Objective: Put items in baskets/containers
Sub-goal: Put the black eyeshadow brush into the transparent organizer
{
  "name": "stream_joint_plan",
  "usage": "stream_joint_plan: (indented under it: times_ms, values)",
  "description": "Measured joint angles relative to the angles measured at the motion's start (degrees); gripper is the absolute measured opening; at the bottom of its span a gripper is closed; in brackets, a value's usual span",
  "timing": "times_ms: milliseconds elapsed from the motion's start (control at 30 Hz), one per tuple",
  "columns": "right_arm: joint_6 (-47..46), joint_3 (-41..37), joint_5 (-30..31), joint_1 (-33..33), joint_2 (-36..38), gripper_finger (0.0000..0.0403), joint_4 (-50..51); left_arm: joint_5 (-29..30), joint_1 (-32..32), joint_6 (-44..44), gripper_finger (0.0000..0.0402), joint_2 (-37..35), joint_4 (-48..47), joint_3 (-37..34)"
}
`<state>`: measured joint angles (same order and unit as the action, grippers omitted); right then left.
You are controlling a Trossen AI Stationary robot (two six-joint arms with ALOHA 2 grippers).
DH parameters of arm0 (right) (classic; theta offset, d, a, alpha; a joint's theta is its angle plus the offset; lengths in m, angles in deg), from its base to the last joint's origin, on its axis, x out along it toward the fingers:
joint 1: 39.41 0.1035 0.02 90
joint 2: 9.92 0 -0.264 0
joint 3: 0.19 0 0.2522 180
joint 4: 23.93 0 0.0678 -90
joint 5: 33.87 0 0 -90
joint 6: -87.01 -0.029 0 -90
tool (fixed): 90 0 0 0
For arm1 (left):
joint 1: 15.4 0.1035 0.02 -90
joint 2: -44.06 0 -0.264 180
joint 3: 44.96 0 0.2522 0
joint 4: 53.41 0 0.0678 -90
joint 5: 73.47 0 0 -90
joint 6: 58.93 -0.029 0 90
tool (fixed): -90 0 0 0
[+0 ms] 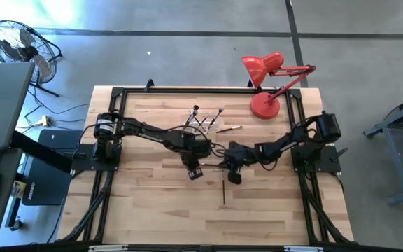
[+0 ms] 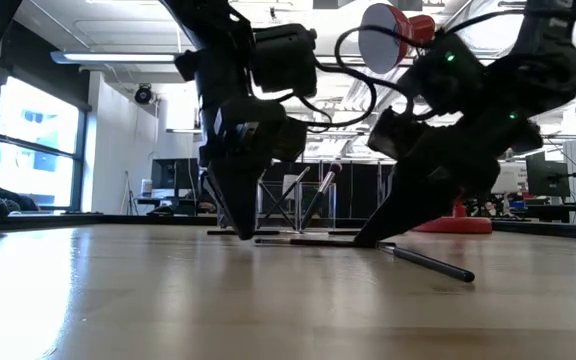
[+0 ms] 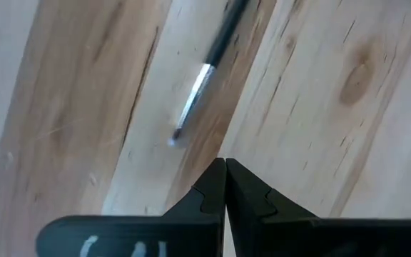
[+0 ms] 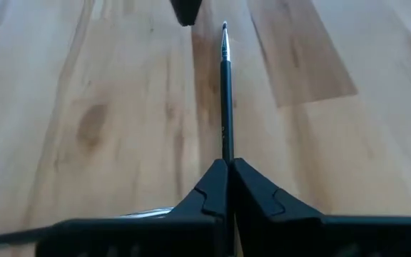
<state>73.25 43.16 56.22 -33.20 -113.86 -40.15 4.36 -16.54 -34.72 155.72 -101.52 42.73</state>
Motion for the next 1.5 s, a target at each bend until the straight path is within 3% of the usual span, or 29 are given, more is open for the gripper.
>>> stream_joint_plan:
  times_ms: [300,533,833,1133,1500]
  values:
    - [-8.3,0.0,6.2,4.9,0.0,0.0006,-0.3,10.5,-3.5,-5.0,0.0001,-4.4,-5.4,-0.1]
    - [-12.3,0.1,8.5,6.9,-0.2,0.0005,-1.4,17.2,-7.9,-11.1,0.0001,-4.8,-4.0,0.0]
    - [-12.2,2.6,8.6,7.5,-0.2,0.0004,1.8,18.0,-7.5,-17.9,0.0001,-4.8,-0.4,0.0]
    - [-14.3,2.5,9.4,7.5,-0.2,0.0003,2.5,17.3,-6.7,-18.0,0.0002,-4.8,0.0,0.0]
    - [-14.3,2.5,9.9,7.4,-0.2,0.0005,2.7,16.8,-6.7,-20.1,0.0104,-4.7,1.5,0.0]
